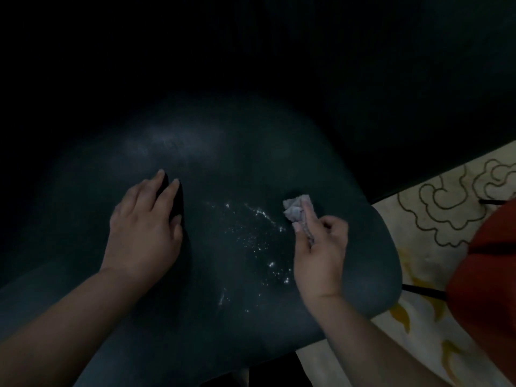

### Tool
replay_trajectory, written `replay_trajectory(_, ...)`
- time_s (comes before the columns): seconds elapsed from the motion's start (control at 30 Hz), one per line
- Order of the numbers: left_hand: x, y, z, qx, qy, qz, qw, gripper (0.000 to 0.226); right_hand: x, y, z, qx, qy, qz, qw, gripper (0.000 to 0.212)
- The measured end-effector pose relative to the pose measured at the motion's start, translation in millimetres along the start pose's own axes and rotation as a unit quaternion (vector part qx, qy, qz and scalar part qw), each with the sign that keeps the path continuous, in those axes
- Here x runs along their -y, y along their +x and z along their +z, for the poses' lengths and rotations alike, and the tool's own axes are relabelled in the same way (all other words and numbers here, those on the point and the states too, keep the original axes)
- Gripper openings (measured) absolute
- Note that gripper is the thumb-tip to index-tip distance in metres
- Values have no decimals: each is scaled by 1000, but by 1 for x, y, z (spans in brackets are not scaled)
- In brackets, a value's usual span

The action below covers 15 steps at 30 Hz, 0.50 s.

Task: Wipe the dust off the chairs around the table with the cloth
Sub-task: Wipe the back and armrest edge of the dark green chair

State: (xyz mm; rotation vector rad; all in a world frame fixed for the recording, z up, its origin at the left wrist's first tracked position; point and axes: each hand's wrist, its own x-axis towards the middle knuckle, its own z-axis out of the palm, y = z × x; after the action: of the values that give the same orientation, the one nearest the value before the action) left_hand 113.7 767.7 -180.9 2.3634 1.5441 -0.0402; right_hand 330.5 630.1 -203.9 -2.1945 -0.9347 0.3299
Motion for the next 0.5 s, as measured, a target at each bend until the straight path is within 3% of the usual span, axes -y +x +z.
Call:
replay_trajectory(0.13,1,-5,1,-2,5,18,1000,62,-24,28,-27,-68,-84,44,993,54)
replay_trajectory(0.23,0,-11,4,-3,0,18,1000,61,-21,16,-18,-48,-82,97,991,47)
replay_trajectory(0.3,-2,-16,6,-2,-4,17,1000,60,-8,-6,-2,-25,-68,68,995,41)
replay_trajectory(0.4,-7,-22,7,0,-9,17,1000,60,1,-19,1,-25,-19,0,1000,58)
replay_trajectory(0.5,-10,-29,7,6,-12,25,1000,60,-16,-10,-20,-94,-45,63,993,57)
